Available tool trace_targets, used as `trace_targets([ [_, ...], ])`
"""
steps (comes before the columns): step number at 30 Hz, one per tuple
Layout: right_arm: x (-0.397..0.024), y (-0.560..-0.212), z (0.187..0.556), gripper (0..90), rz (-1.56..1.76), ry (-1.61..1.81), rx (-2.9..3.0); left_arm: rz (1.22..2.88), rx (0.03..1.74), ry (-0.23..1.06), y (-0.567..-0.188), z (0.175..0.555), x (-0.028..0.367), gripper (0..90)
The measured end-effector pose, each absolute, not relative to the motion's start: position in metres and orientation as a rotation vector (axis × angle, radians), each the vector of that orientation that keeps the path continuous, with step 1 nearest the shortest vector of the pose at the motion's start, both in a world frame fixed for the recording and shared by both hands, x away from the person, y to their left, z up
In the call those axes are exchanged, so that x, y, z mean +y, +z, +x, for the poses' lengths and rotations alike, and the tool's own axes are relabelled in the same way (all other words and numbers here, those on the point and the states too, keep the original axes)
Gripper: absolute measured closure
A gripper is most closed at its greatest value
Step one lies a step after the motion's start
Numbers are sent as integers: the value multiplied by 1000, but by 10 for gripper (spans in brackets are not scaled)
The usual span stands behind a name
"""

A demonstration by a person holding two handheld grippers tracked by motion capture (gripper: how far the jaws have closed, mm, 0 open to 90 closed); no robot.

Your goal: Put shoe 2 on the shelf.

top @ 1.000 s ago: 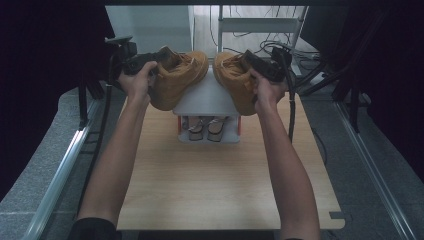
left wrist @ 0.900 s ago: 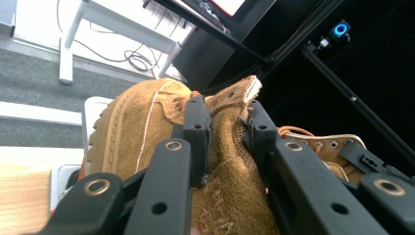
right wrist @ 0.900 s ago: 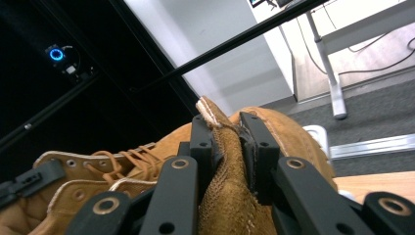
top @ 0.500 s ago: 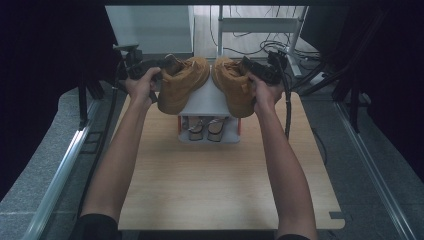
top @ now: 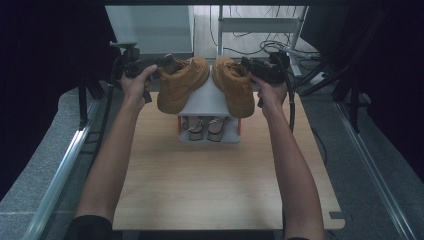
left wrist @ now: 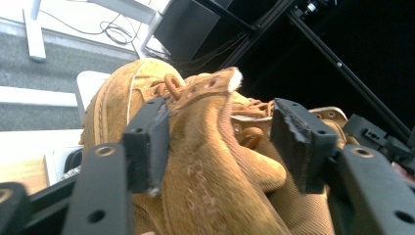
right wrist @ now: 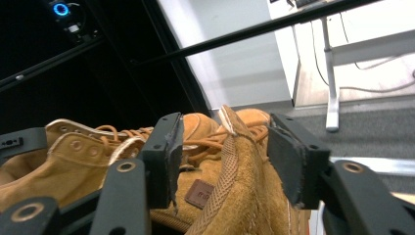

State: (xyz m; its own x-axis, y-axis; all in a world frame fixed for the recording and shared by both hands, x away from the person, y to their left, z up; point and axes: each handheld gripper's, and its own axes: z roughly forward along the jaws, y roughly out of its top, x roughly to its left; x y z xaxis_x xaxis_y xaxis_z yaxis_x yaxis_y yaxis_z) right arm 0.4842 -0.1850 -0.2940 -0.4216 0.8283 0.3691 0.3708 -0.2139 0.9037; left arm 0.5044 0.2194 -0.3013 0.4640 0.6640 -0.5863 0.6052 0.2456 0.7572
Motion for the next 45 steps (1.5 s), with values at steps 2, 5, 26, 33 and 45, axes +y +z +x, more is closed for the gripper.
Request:
trace_targets([
  [2, -186, -291, 481, 439, 1379, 1667, 1682, 1425, 1182, 85, -296, 499, 223, 365],
  [5, -189, -287, 473, 428, 1339, 1666, 1689, 1439, 1158, 135, -287, 490, 232, 346],
  [26, -235, -330, 426, 888, 1282, 1336, 1841, 1608, 1194, 283, -321, 441, 276, 864],
  [33, -228, -355, 434, 889, 1302, 1302, 1903, 1639, 1229, 250, -346, 450, 270, 882],
  [45, -217, -362, 442, 889, 1307, 1298, 1914, 1680, 1242, 219, -363, 460, 257, 892],
])
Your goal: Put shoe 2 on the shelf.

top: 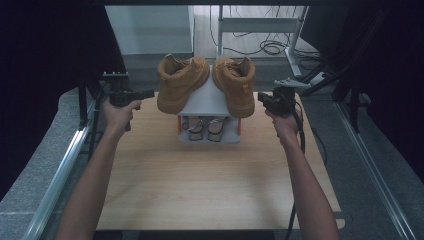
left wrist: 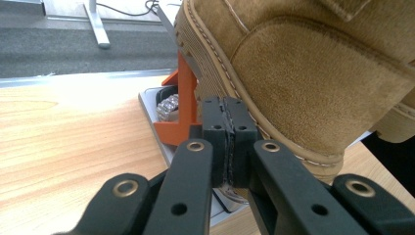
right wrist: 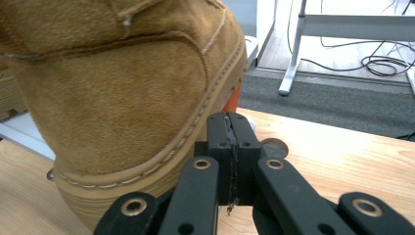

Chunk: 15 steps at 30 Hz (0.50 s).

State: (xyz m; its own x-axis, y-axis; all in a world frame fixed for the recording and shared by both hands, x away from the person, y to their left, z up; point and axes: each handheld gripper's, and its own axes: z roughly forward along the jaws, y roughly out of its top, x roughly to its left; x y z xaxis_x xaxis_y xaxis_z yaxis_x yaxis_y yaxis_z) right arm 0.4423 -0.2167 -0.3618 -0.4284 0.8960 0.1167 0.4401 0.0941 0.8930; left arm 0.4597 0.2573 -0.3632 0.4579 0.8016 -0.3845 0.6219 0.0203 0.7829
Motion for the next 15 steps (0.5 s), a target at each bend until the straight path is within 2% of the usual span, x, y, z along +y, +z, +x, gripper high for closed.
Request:
trace_targets([
  [15, -205, -360, 444, 891, 1285, 1269, 1914, 1687, 1249, 207, -364, 463, 250, 900],
])
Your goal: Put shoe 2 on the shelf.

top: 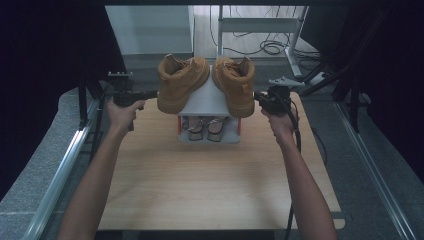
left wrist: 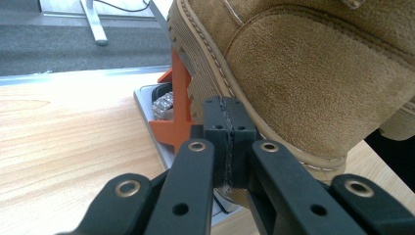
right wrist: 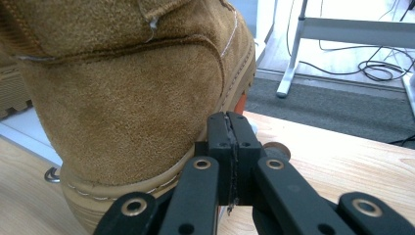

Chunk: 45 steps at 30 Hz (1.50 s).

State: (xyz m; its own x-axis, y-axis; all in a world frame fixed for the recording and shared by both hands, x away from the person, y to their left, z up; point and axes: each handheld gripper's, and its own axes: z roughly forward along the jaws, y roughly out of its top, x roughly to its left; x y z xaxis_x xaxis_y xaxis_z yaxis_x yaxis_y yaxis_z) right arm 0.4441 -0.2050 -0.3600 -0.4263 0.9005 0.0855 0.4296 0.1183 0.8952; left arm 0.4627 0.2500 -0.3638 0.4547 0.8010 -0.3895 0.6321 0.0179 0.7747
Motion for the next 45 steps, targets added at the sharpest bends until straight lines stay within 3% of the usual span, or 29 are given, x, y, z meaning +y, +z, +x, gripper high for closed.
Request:
trace_targets([
  [11, -186, -359, 440, 891, 1273, 1294, 1918, 1673, 1249, 176, -364, 462, 245, 900],
  [14, -178, -360, 441, 891, 1260, 1305, 1923, 1635, 1210, 93, -364, 463, 241, 900],
  [30, -165, -363, 444, 892, 1289, 1366, 1893, 1667, 1206, 153, -356, 460, 226, 900],
  [36, -164, -363, 445, 892, 1281, 1368, 1900, 1654, 1208, 120, -356, 462, 228, 900],
  [40, -165, -363, 445, 892, 1276, 1371, 1904, 1635, 1163, 0, -361, 465, 220, 900],
  [45, -165, -363, 445, 892, 1279, 1373, 1907, 1654, 1137, -8, -362, 465, 202, 900],
])
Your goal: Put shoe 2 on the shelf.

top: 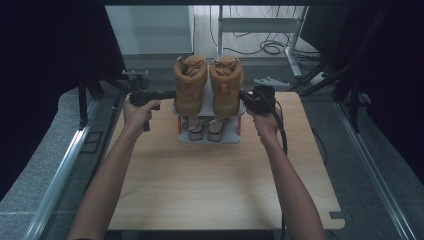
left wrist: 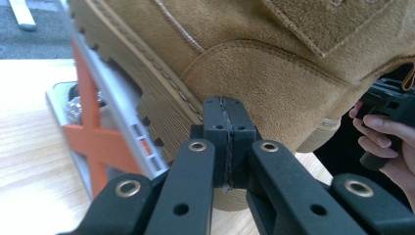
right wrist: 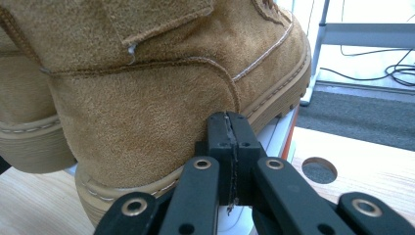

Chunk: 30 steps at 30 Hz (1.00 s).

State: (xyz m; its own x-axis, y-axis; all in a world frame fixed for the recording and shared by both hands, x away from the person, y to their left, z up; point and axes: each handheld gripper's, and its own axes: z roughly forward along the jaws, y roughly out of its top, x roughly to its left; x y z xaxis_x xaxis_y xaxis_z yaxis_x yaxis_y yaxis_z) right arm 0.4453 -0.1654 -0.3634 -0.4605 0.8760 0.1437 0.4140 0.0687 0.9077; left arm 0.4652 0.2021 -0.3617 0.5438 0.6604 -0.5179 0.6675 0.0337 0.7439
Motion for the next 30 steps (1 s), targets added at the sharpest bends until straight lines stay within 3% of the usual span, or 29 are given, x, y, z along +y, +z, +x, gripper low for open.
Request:
trace_targets([
  [14, -176, -362, 455, 892, 1279, 1352, 1908, 1655, 1212, 72, -360, 479, 214, 887],
  [30, -164, -366, 491, 893, 1251, 1226, 1944, 1705, 1252, 151, -368, 502, 188, 900],
])
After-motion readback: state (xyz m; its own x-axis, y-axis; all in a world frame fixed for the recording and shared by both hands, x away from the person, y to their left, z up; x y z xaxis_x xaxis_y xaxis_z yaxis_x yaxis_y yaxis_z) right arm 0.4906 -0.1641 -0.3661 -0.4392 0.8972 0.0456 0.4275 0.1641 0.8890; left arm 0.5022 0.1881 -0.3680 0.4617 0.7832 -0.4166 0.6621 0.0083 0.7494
